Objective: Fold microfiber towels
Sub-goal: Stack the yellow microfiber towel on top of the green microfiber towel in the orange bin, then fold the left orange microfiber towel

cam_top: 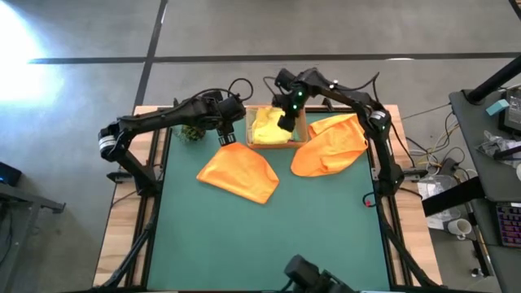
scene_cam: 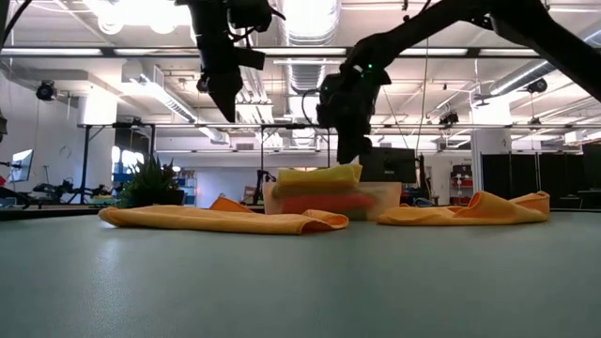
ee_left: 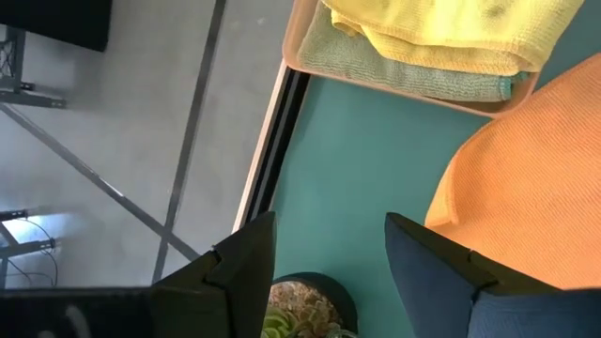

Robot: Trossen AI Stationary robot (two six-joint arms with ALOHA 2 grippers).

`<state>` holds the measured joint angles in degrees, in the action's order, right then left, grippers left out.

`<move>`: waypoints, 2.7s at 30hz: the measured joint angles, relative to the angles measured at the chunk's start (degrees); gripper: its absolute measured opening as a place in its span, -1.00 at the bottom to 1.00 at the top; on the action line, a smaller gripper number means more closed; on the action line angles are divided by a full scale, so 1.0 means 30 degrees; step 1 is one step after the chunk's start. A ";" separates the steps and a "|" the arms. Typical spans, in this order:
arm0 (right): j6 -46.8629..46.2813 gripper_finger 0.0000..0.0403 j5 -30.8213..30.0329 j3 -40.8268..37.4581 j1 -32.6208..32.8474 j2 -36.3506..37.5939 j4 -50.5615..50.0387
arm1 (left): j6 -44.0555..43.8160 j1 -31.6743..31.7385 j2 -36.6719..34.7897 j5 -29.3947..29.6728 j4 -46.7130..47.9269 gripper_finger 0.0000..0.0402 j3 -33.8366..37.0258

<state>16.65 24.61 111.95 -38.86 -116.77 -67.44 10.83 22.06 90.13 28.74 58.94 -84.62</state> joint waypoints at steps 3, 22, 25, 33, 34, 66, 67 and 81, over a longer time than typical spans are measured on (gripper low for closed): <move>0.0315 -0.48 0.0423 -0.0986 0.0319 0.0038 0.0072 | 0.0007 0.0000 -0.0024 0.0012 0.0000 -0.08 0.0000; -0.0840 -0.72 -0.3194 -0.5155 0.0614 0.0174 0.4179 | 0.0153 0.0022 -0.0024 0.0011 -0.0452 -0.08 0.0000; -0.0842 -0.72 -0.3277 -0.4827 0.0614 0.0681 0.3493 | 0.0160 0.0022 -0.0024 0.0011 -0.0453 -0.08 0.0000; -0.1170 -0.72 -0.3209 -0.5177 0.0631 0.3893 0.3366 | -0.0152 -0.0017 -0.0095 -0.0327 0.0977 -0.08 0.0210; -0.1314 -0.72 -0.3180 -0.5334 0.0725 0.4336 0.3341 | -0.0345 -0.0019 -0.0102 -0.0646 0.1184 -0.08 0.0251; -1.0116 -0.72 -0.3417 -1.4690 0.8425 0.9151 0.8392 | 0.6535 0.0688 -0.2557 -0.6389 -1.3779 -0.08 1.3177; -1.0114 -0.72 -0.3422 -1.4751 0.8497 0.9151 0.8673 | 0.6526 0.0745 -0.2184 -0.6241 -1.3782 -0.08 1.3069; -1.0650 -0.72 -0.3407 -1.4881 0.8621 0.9059 0.9877 | 0.6018 0.1246 0.0762 -0.3920 -1.4914 -0.12 1.2189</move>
<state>-15.30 14.39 67.31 -12.99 -89.59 -37.81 28.88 25.80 92.42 16.98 14.19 -48.05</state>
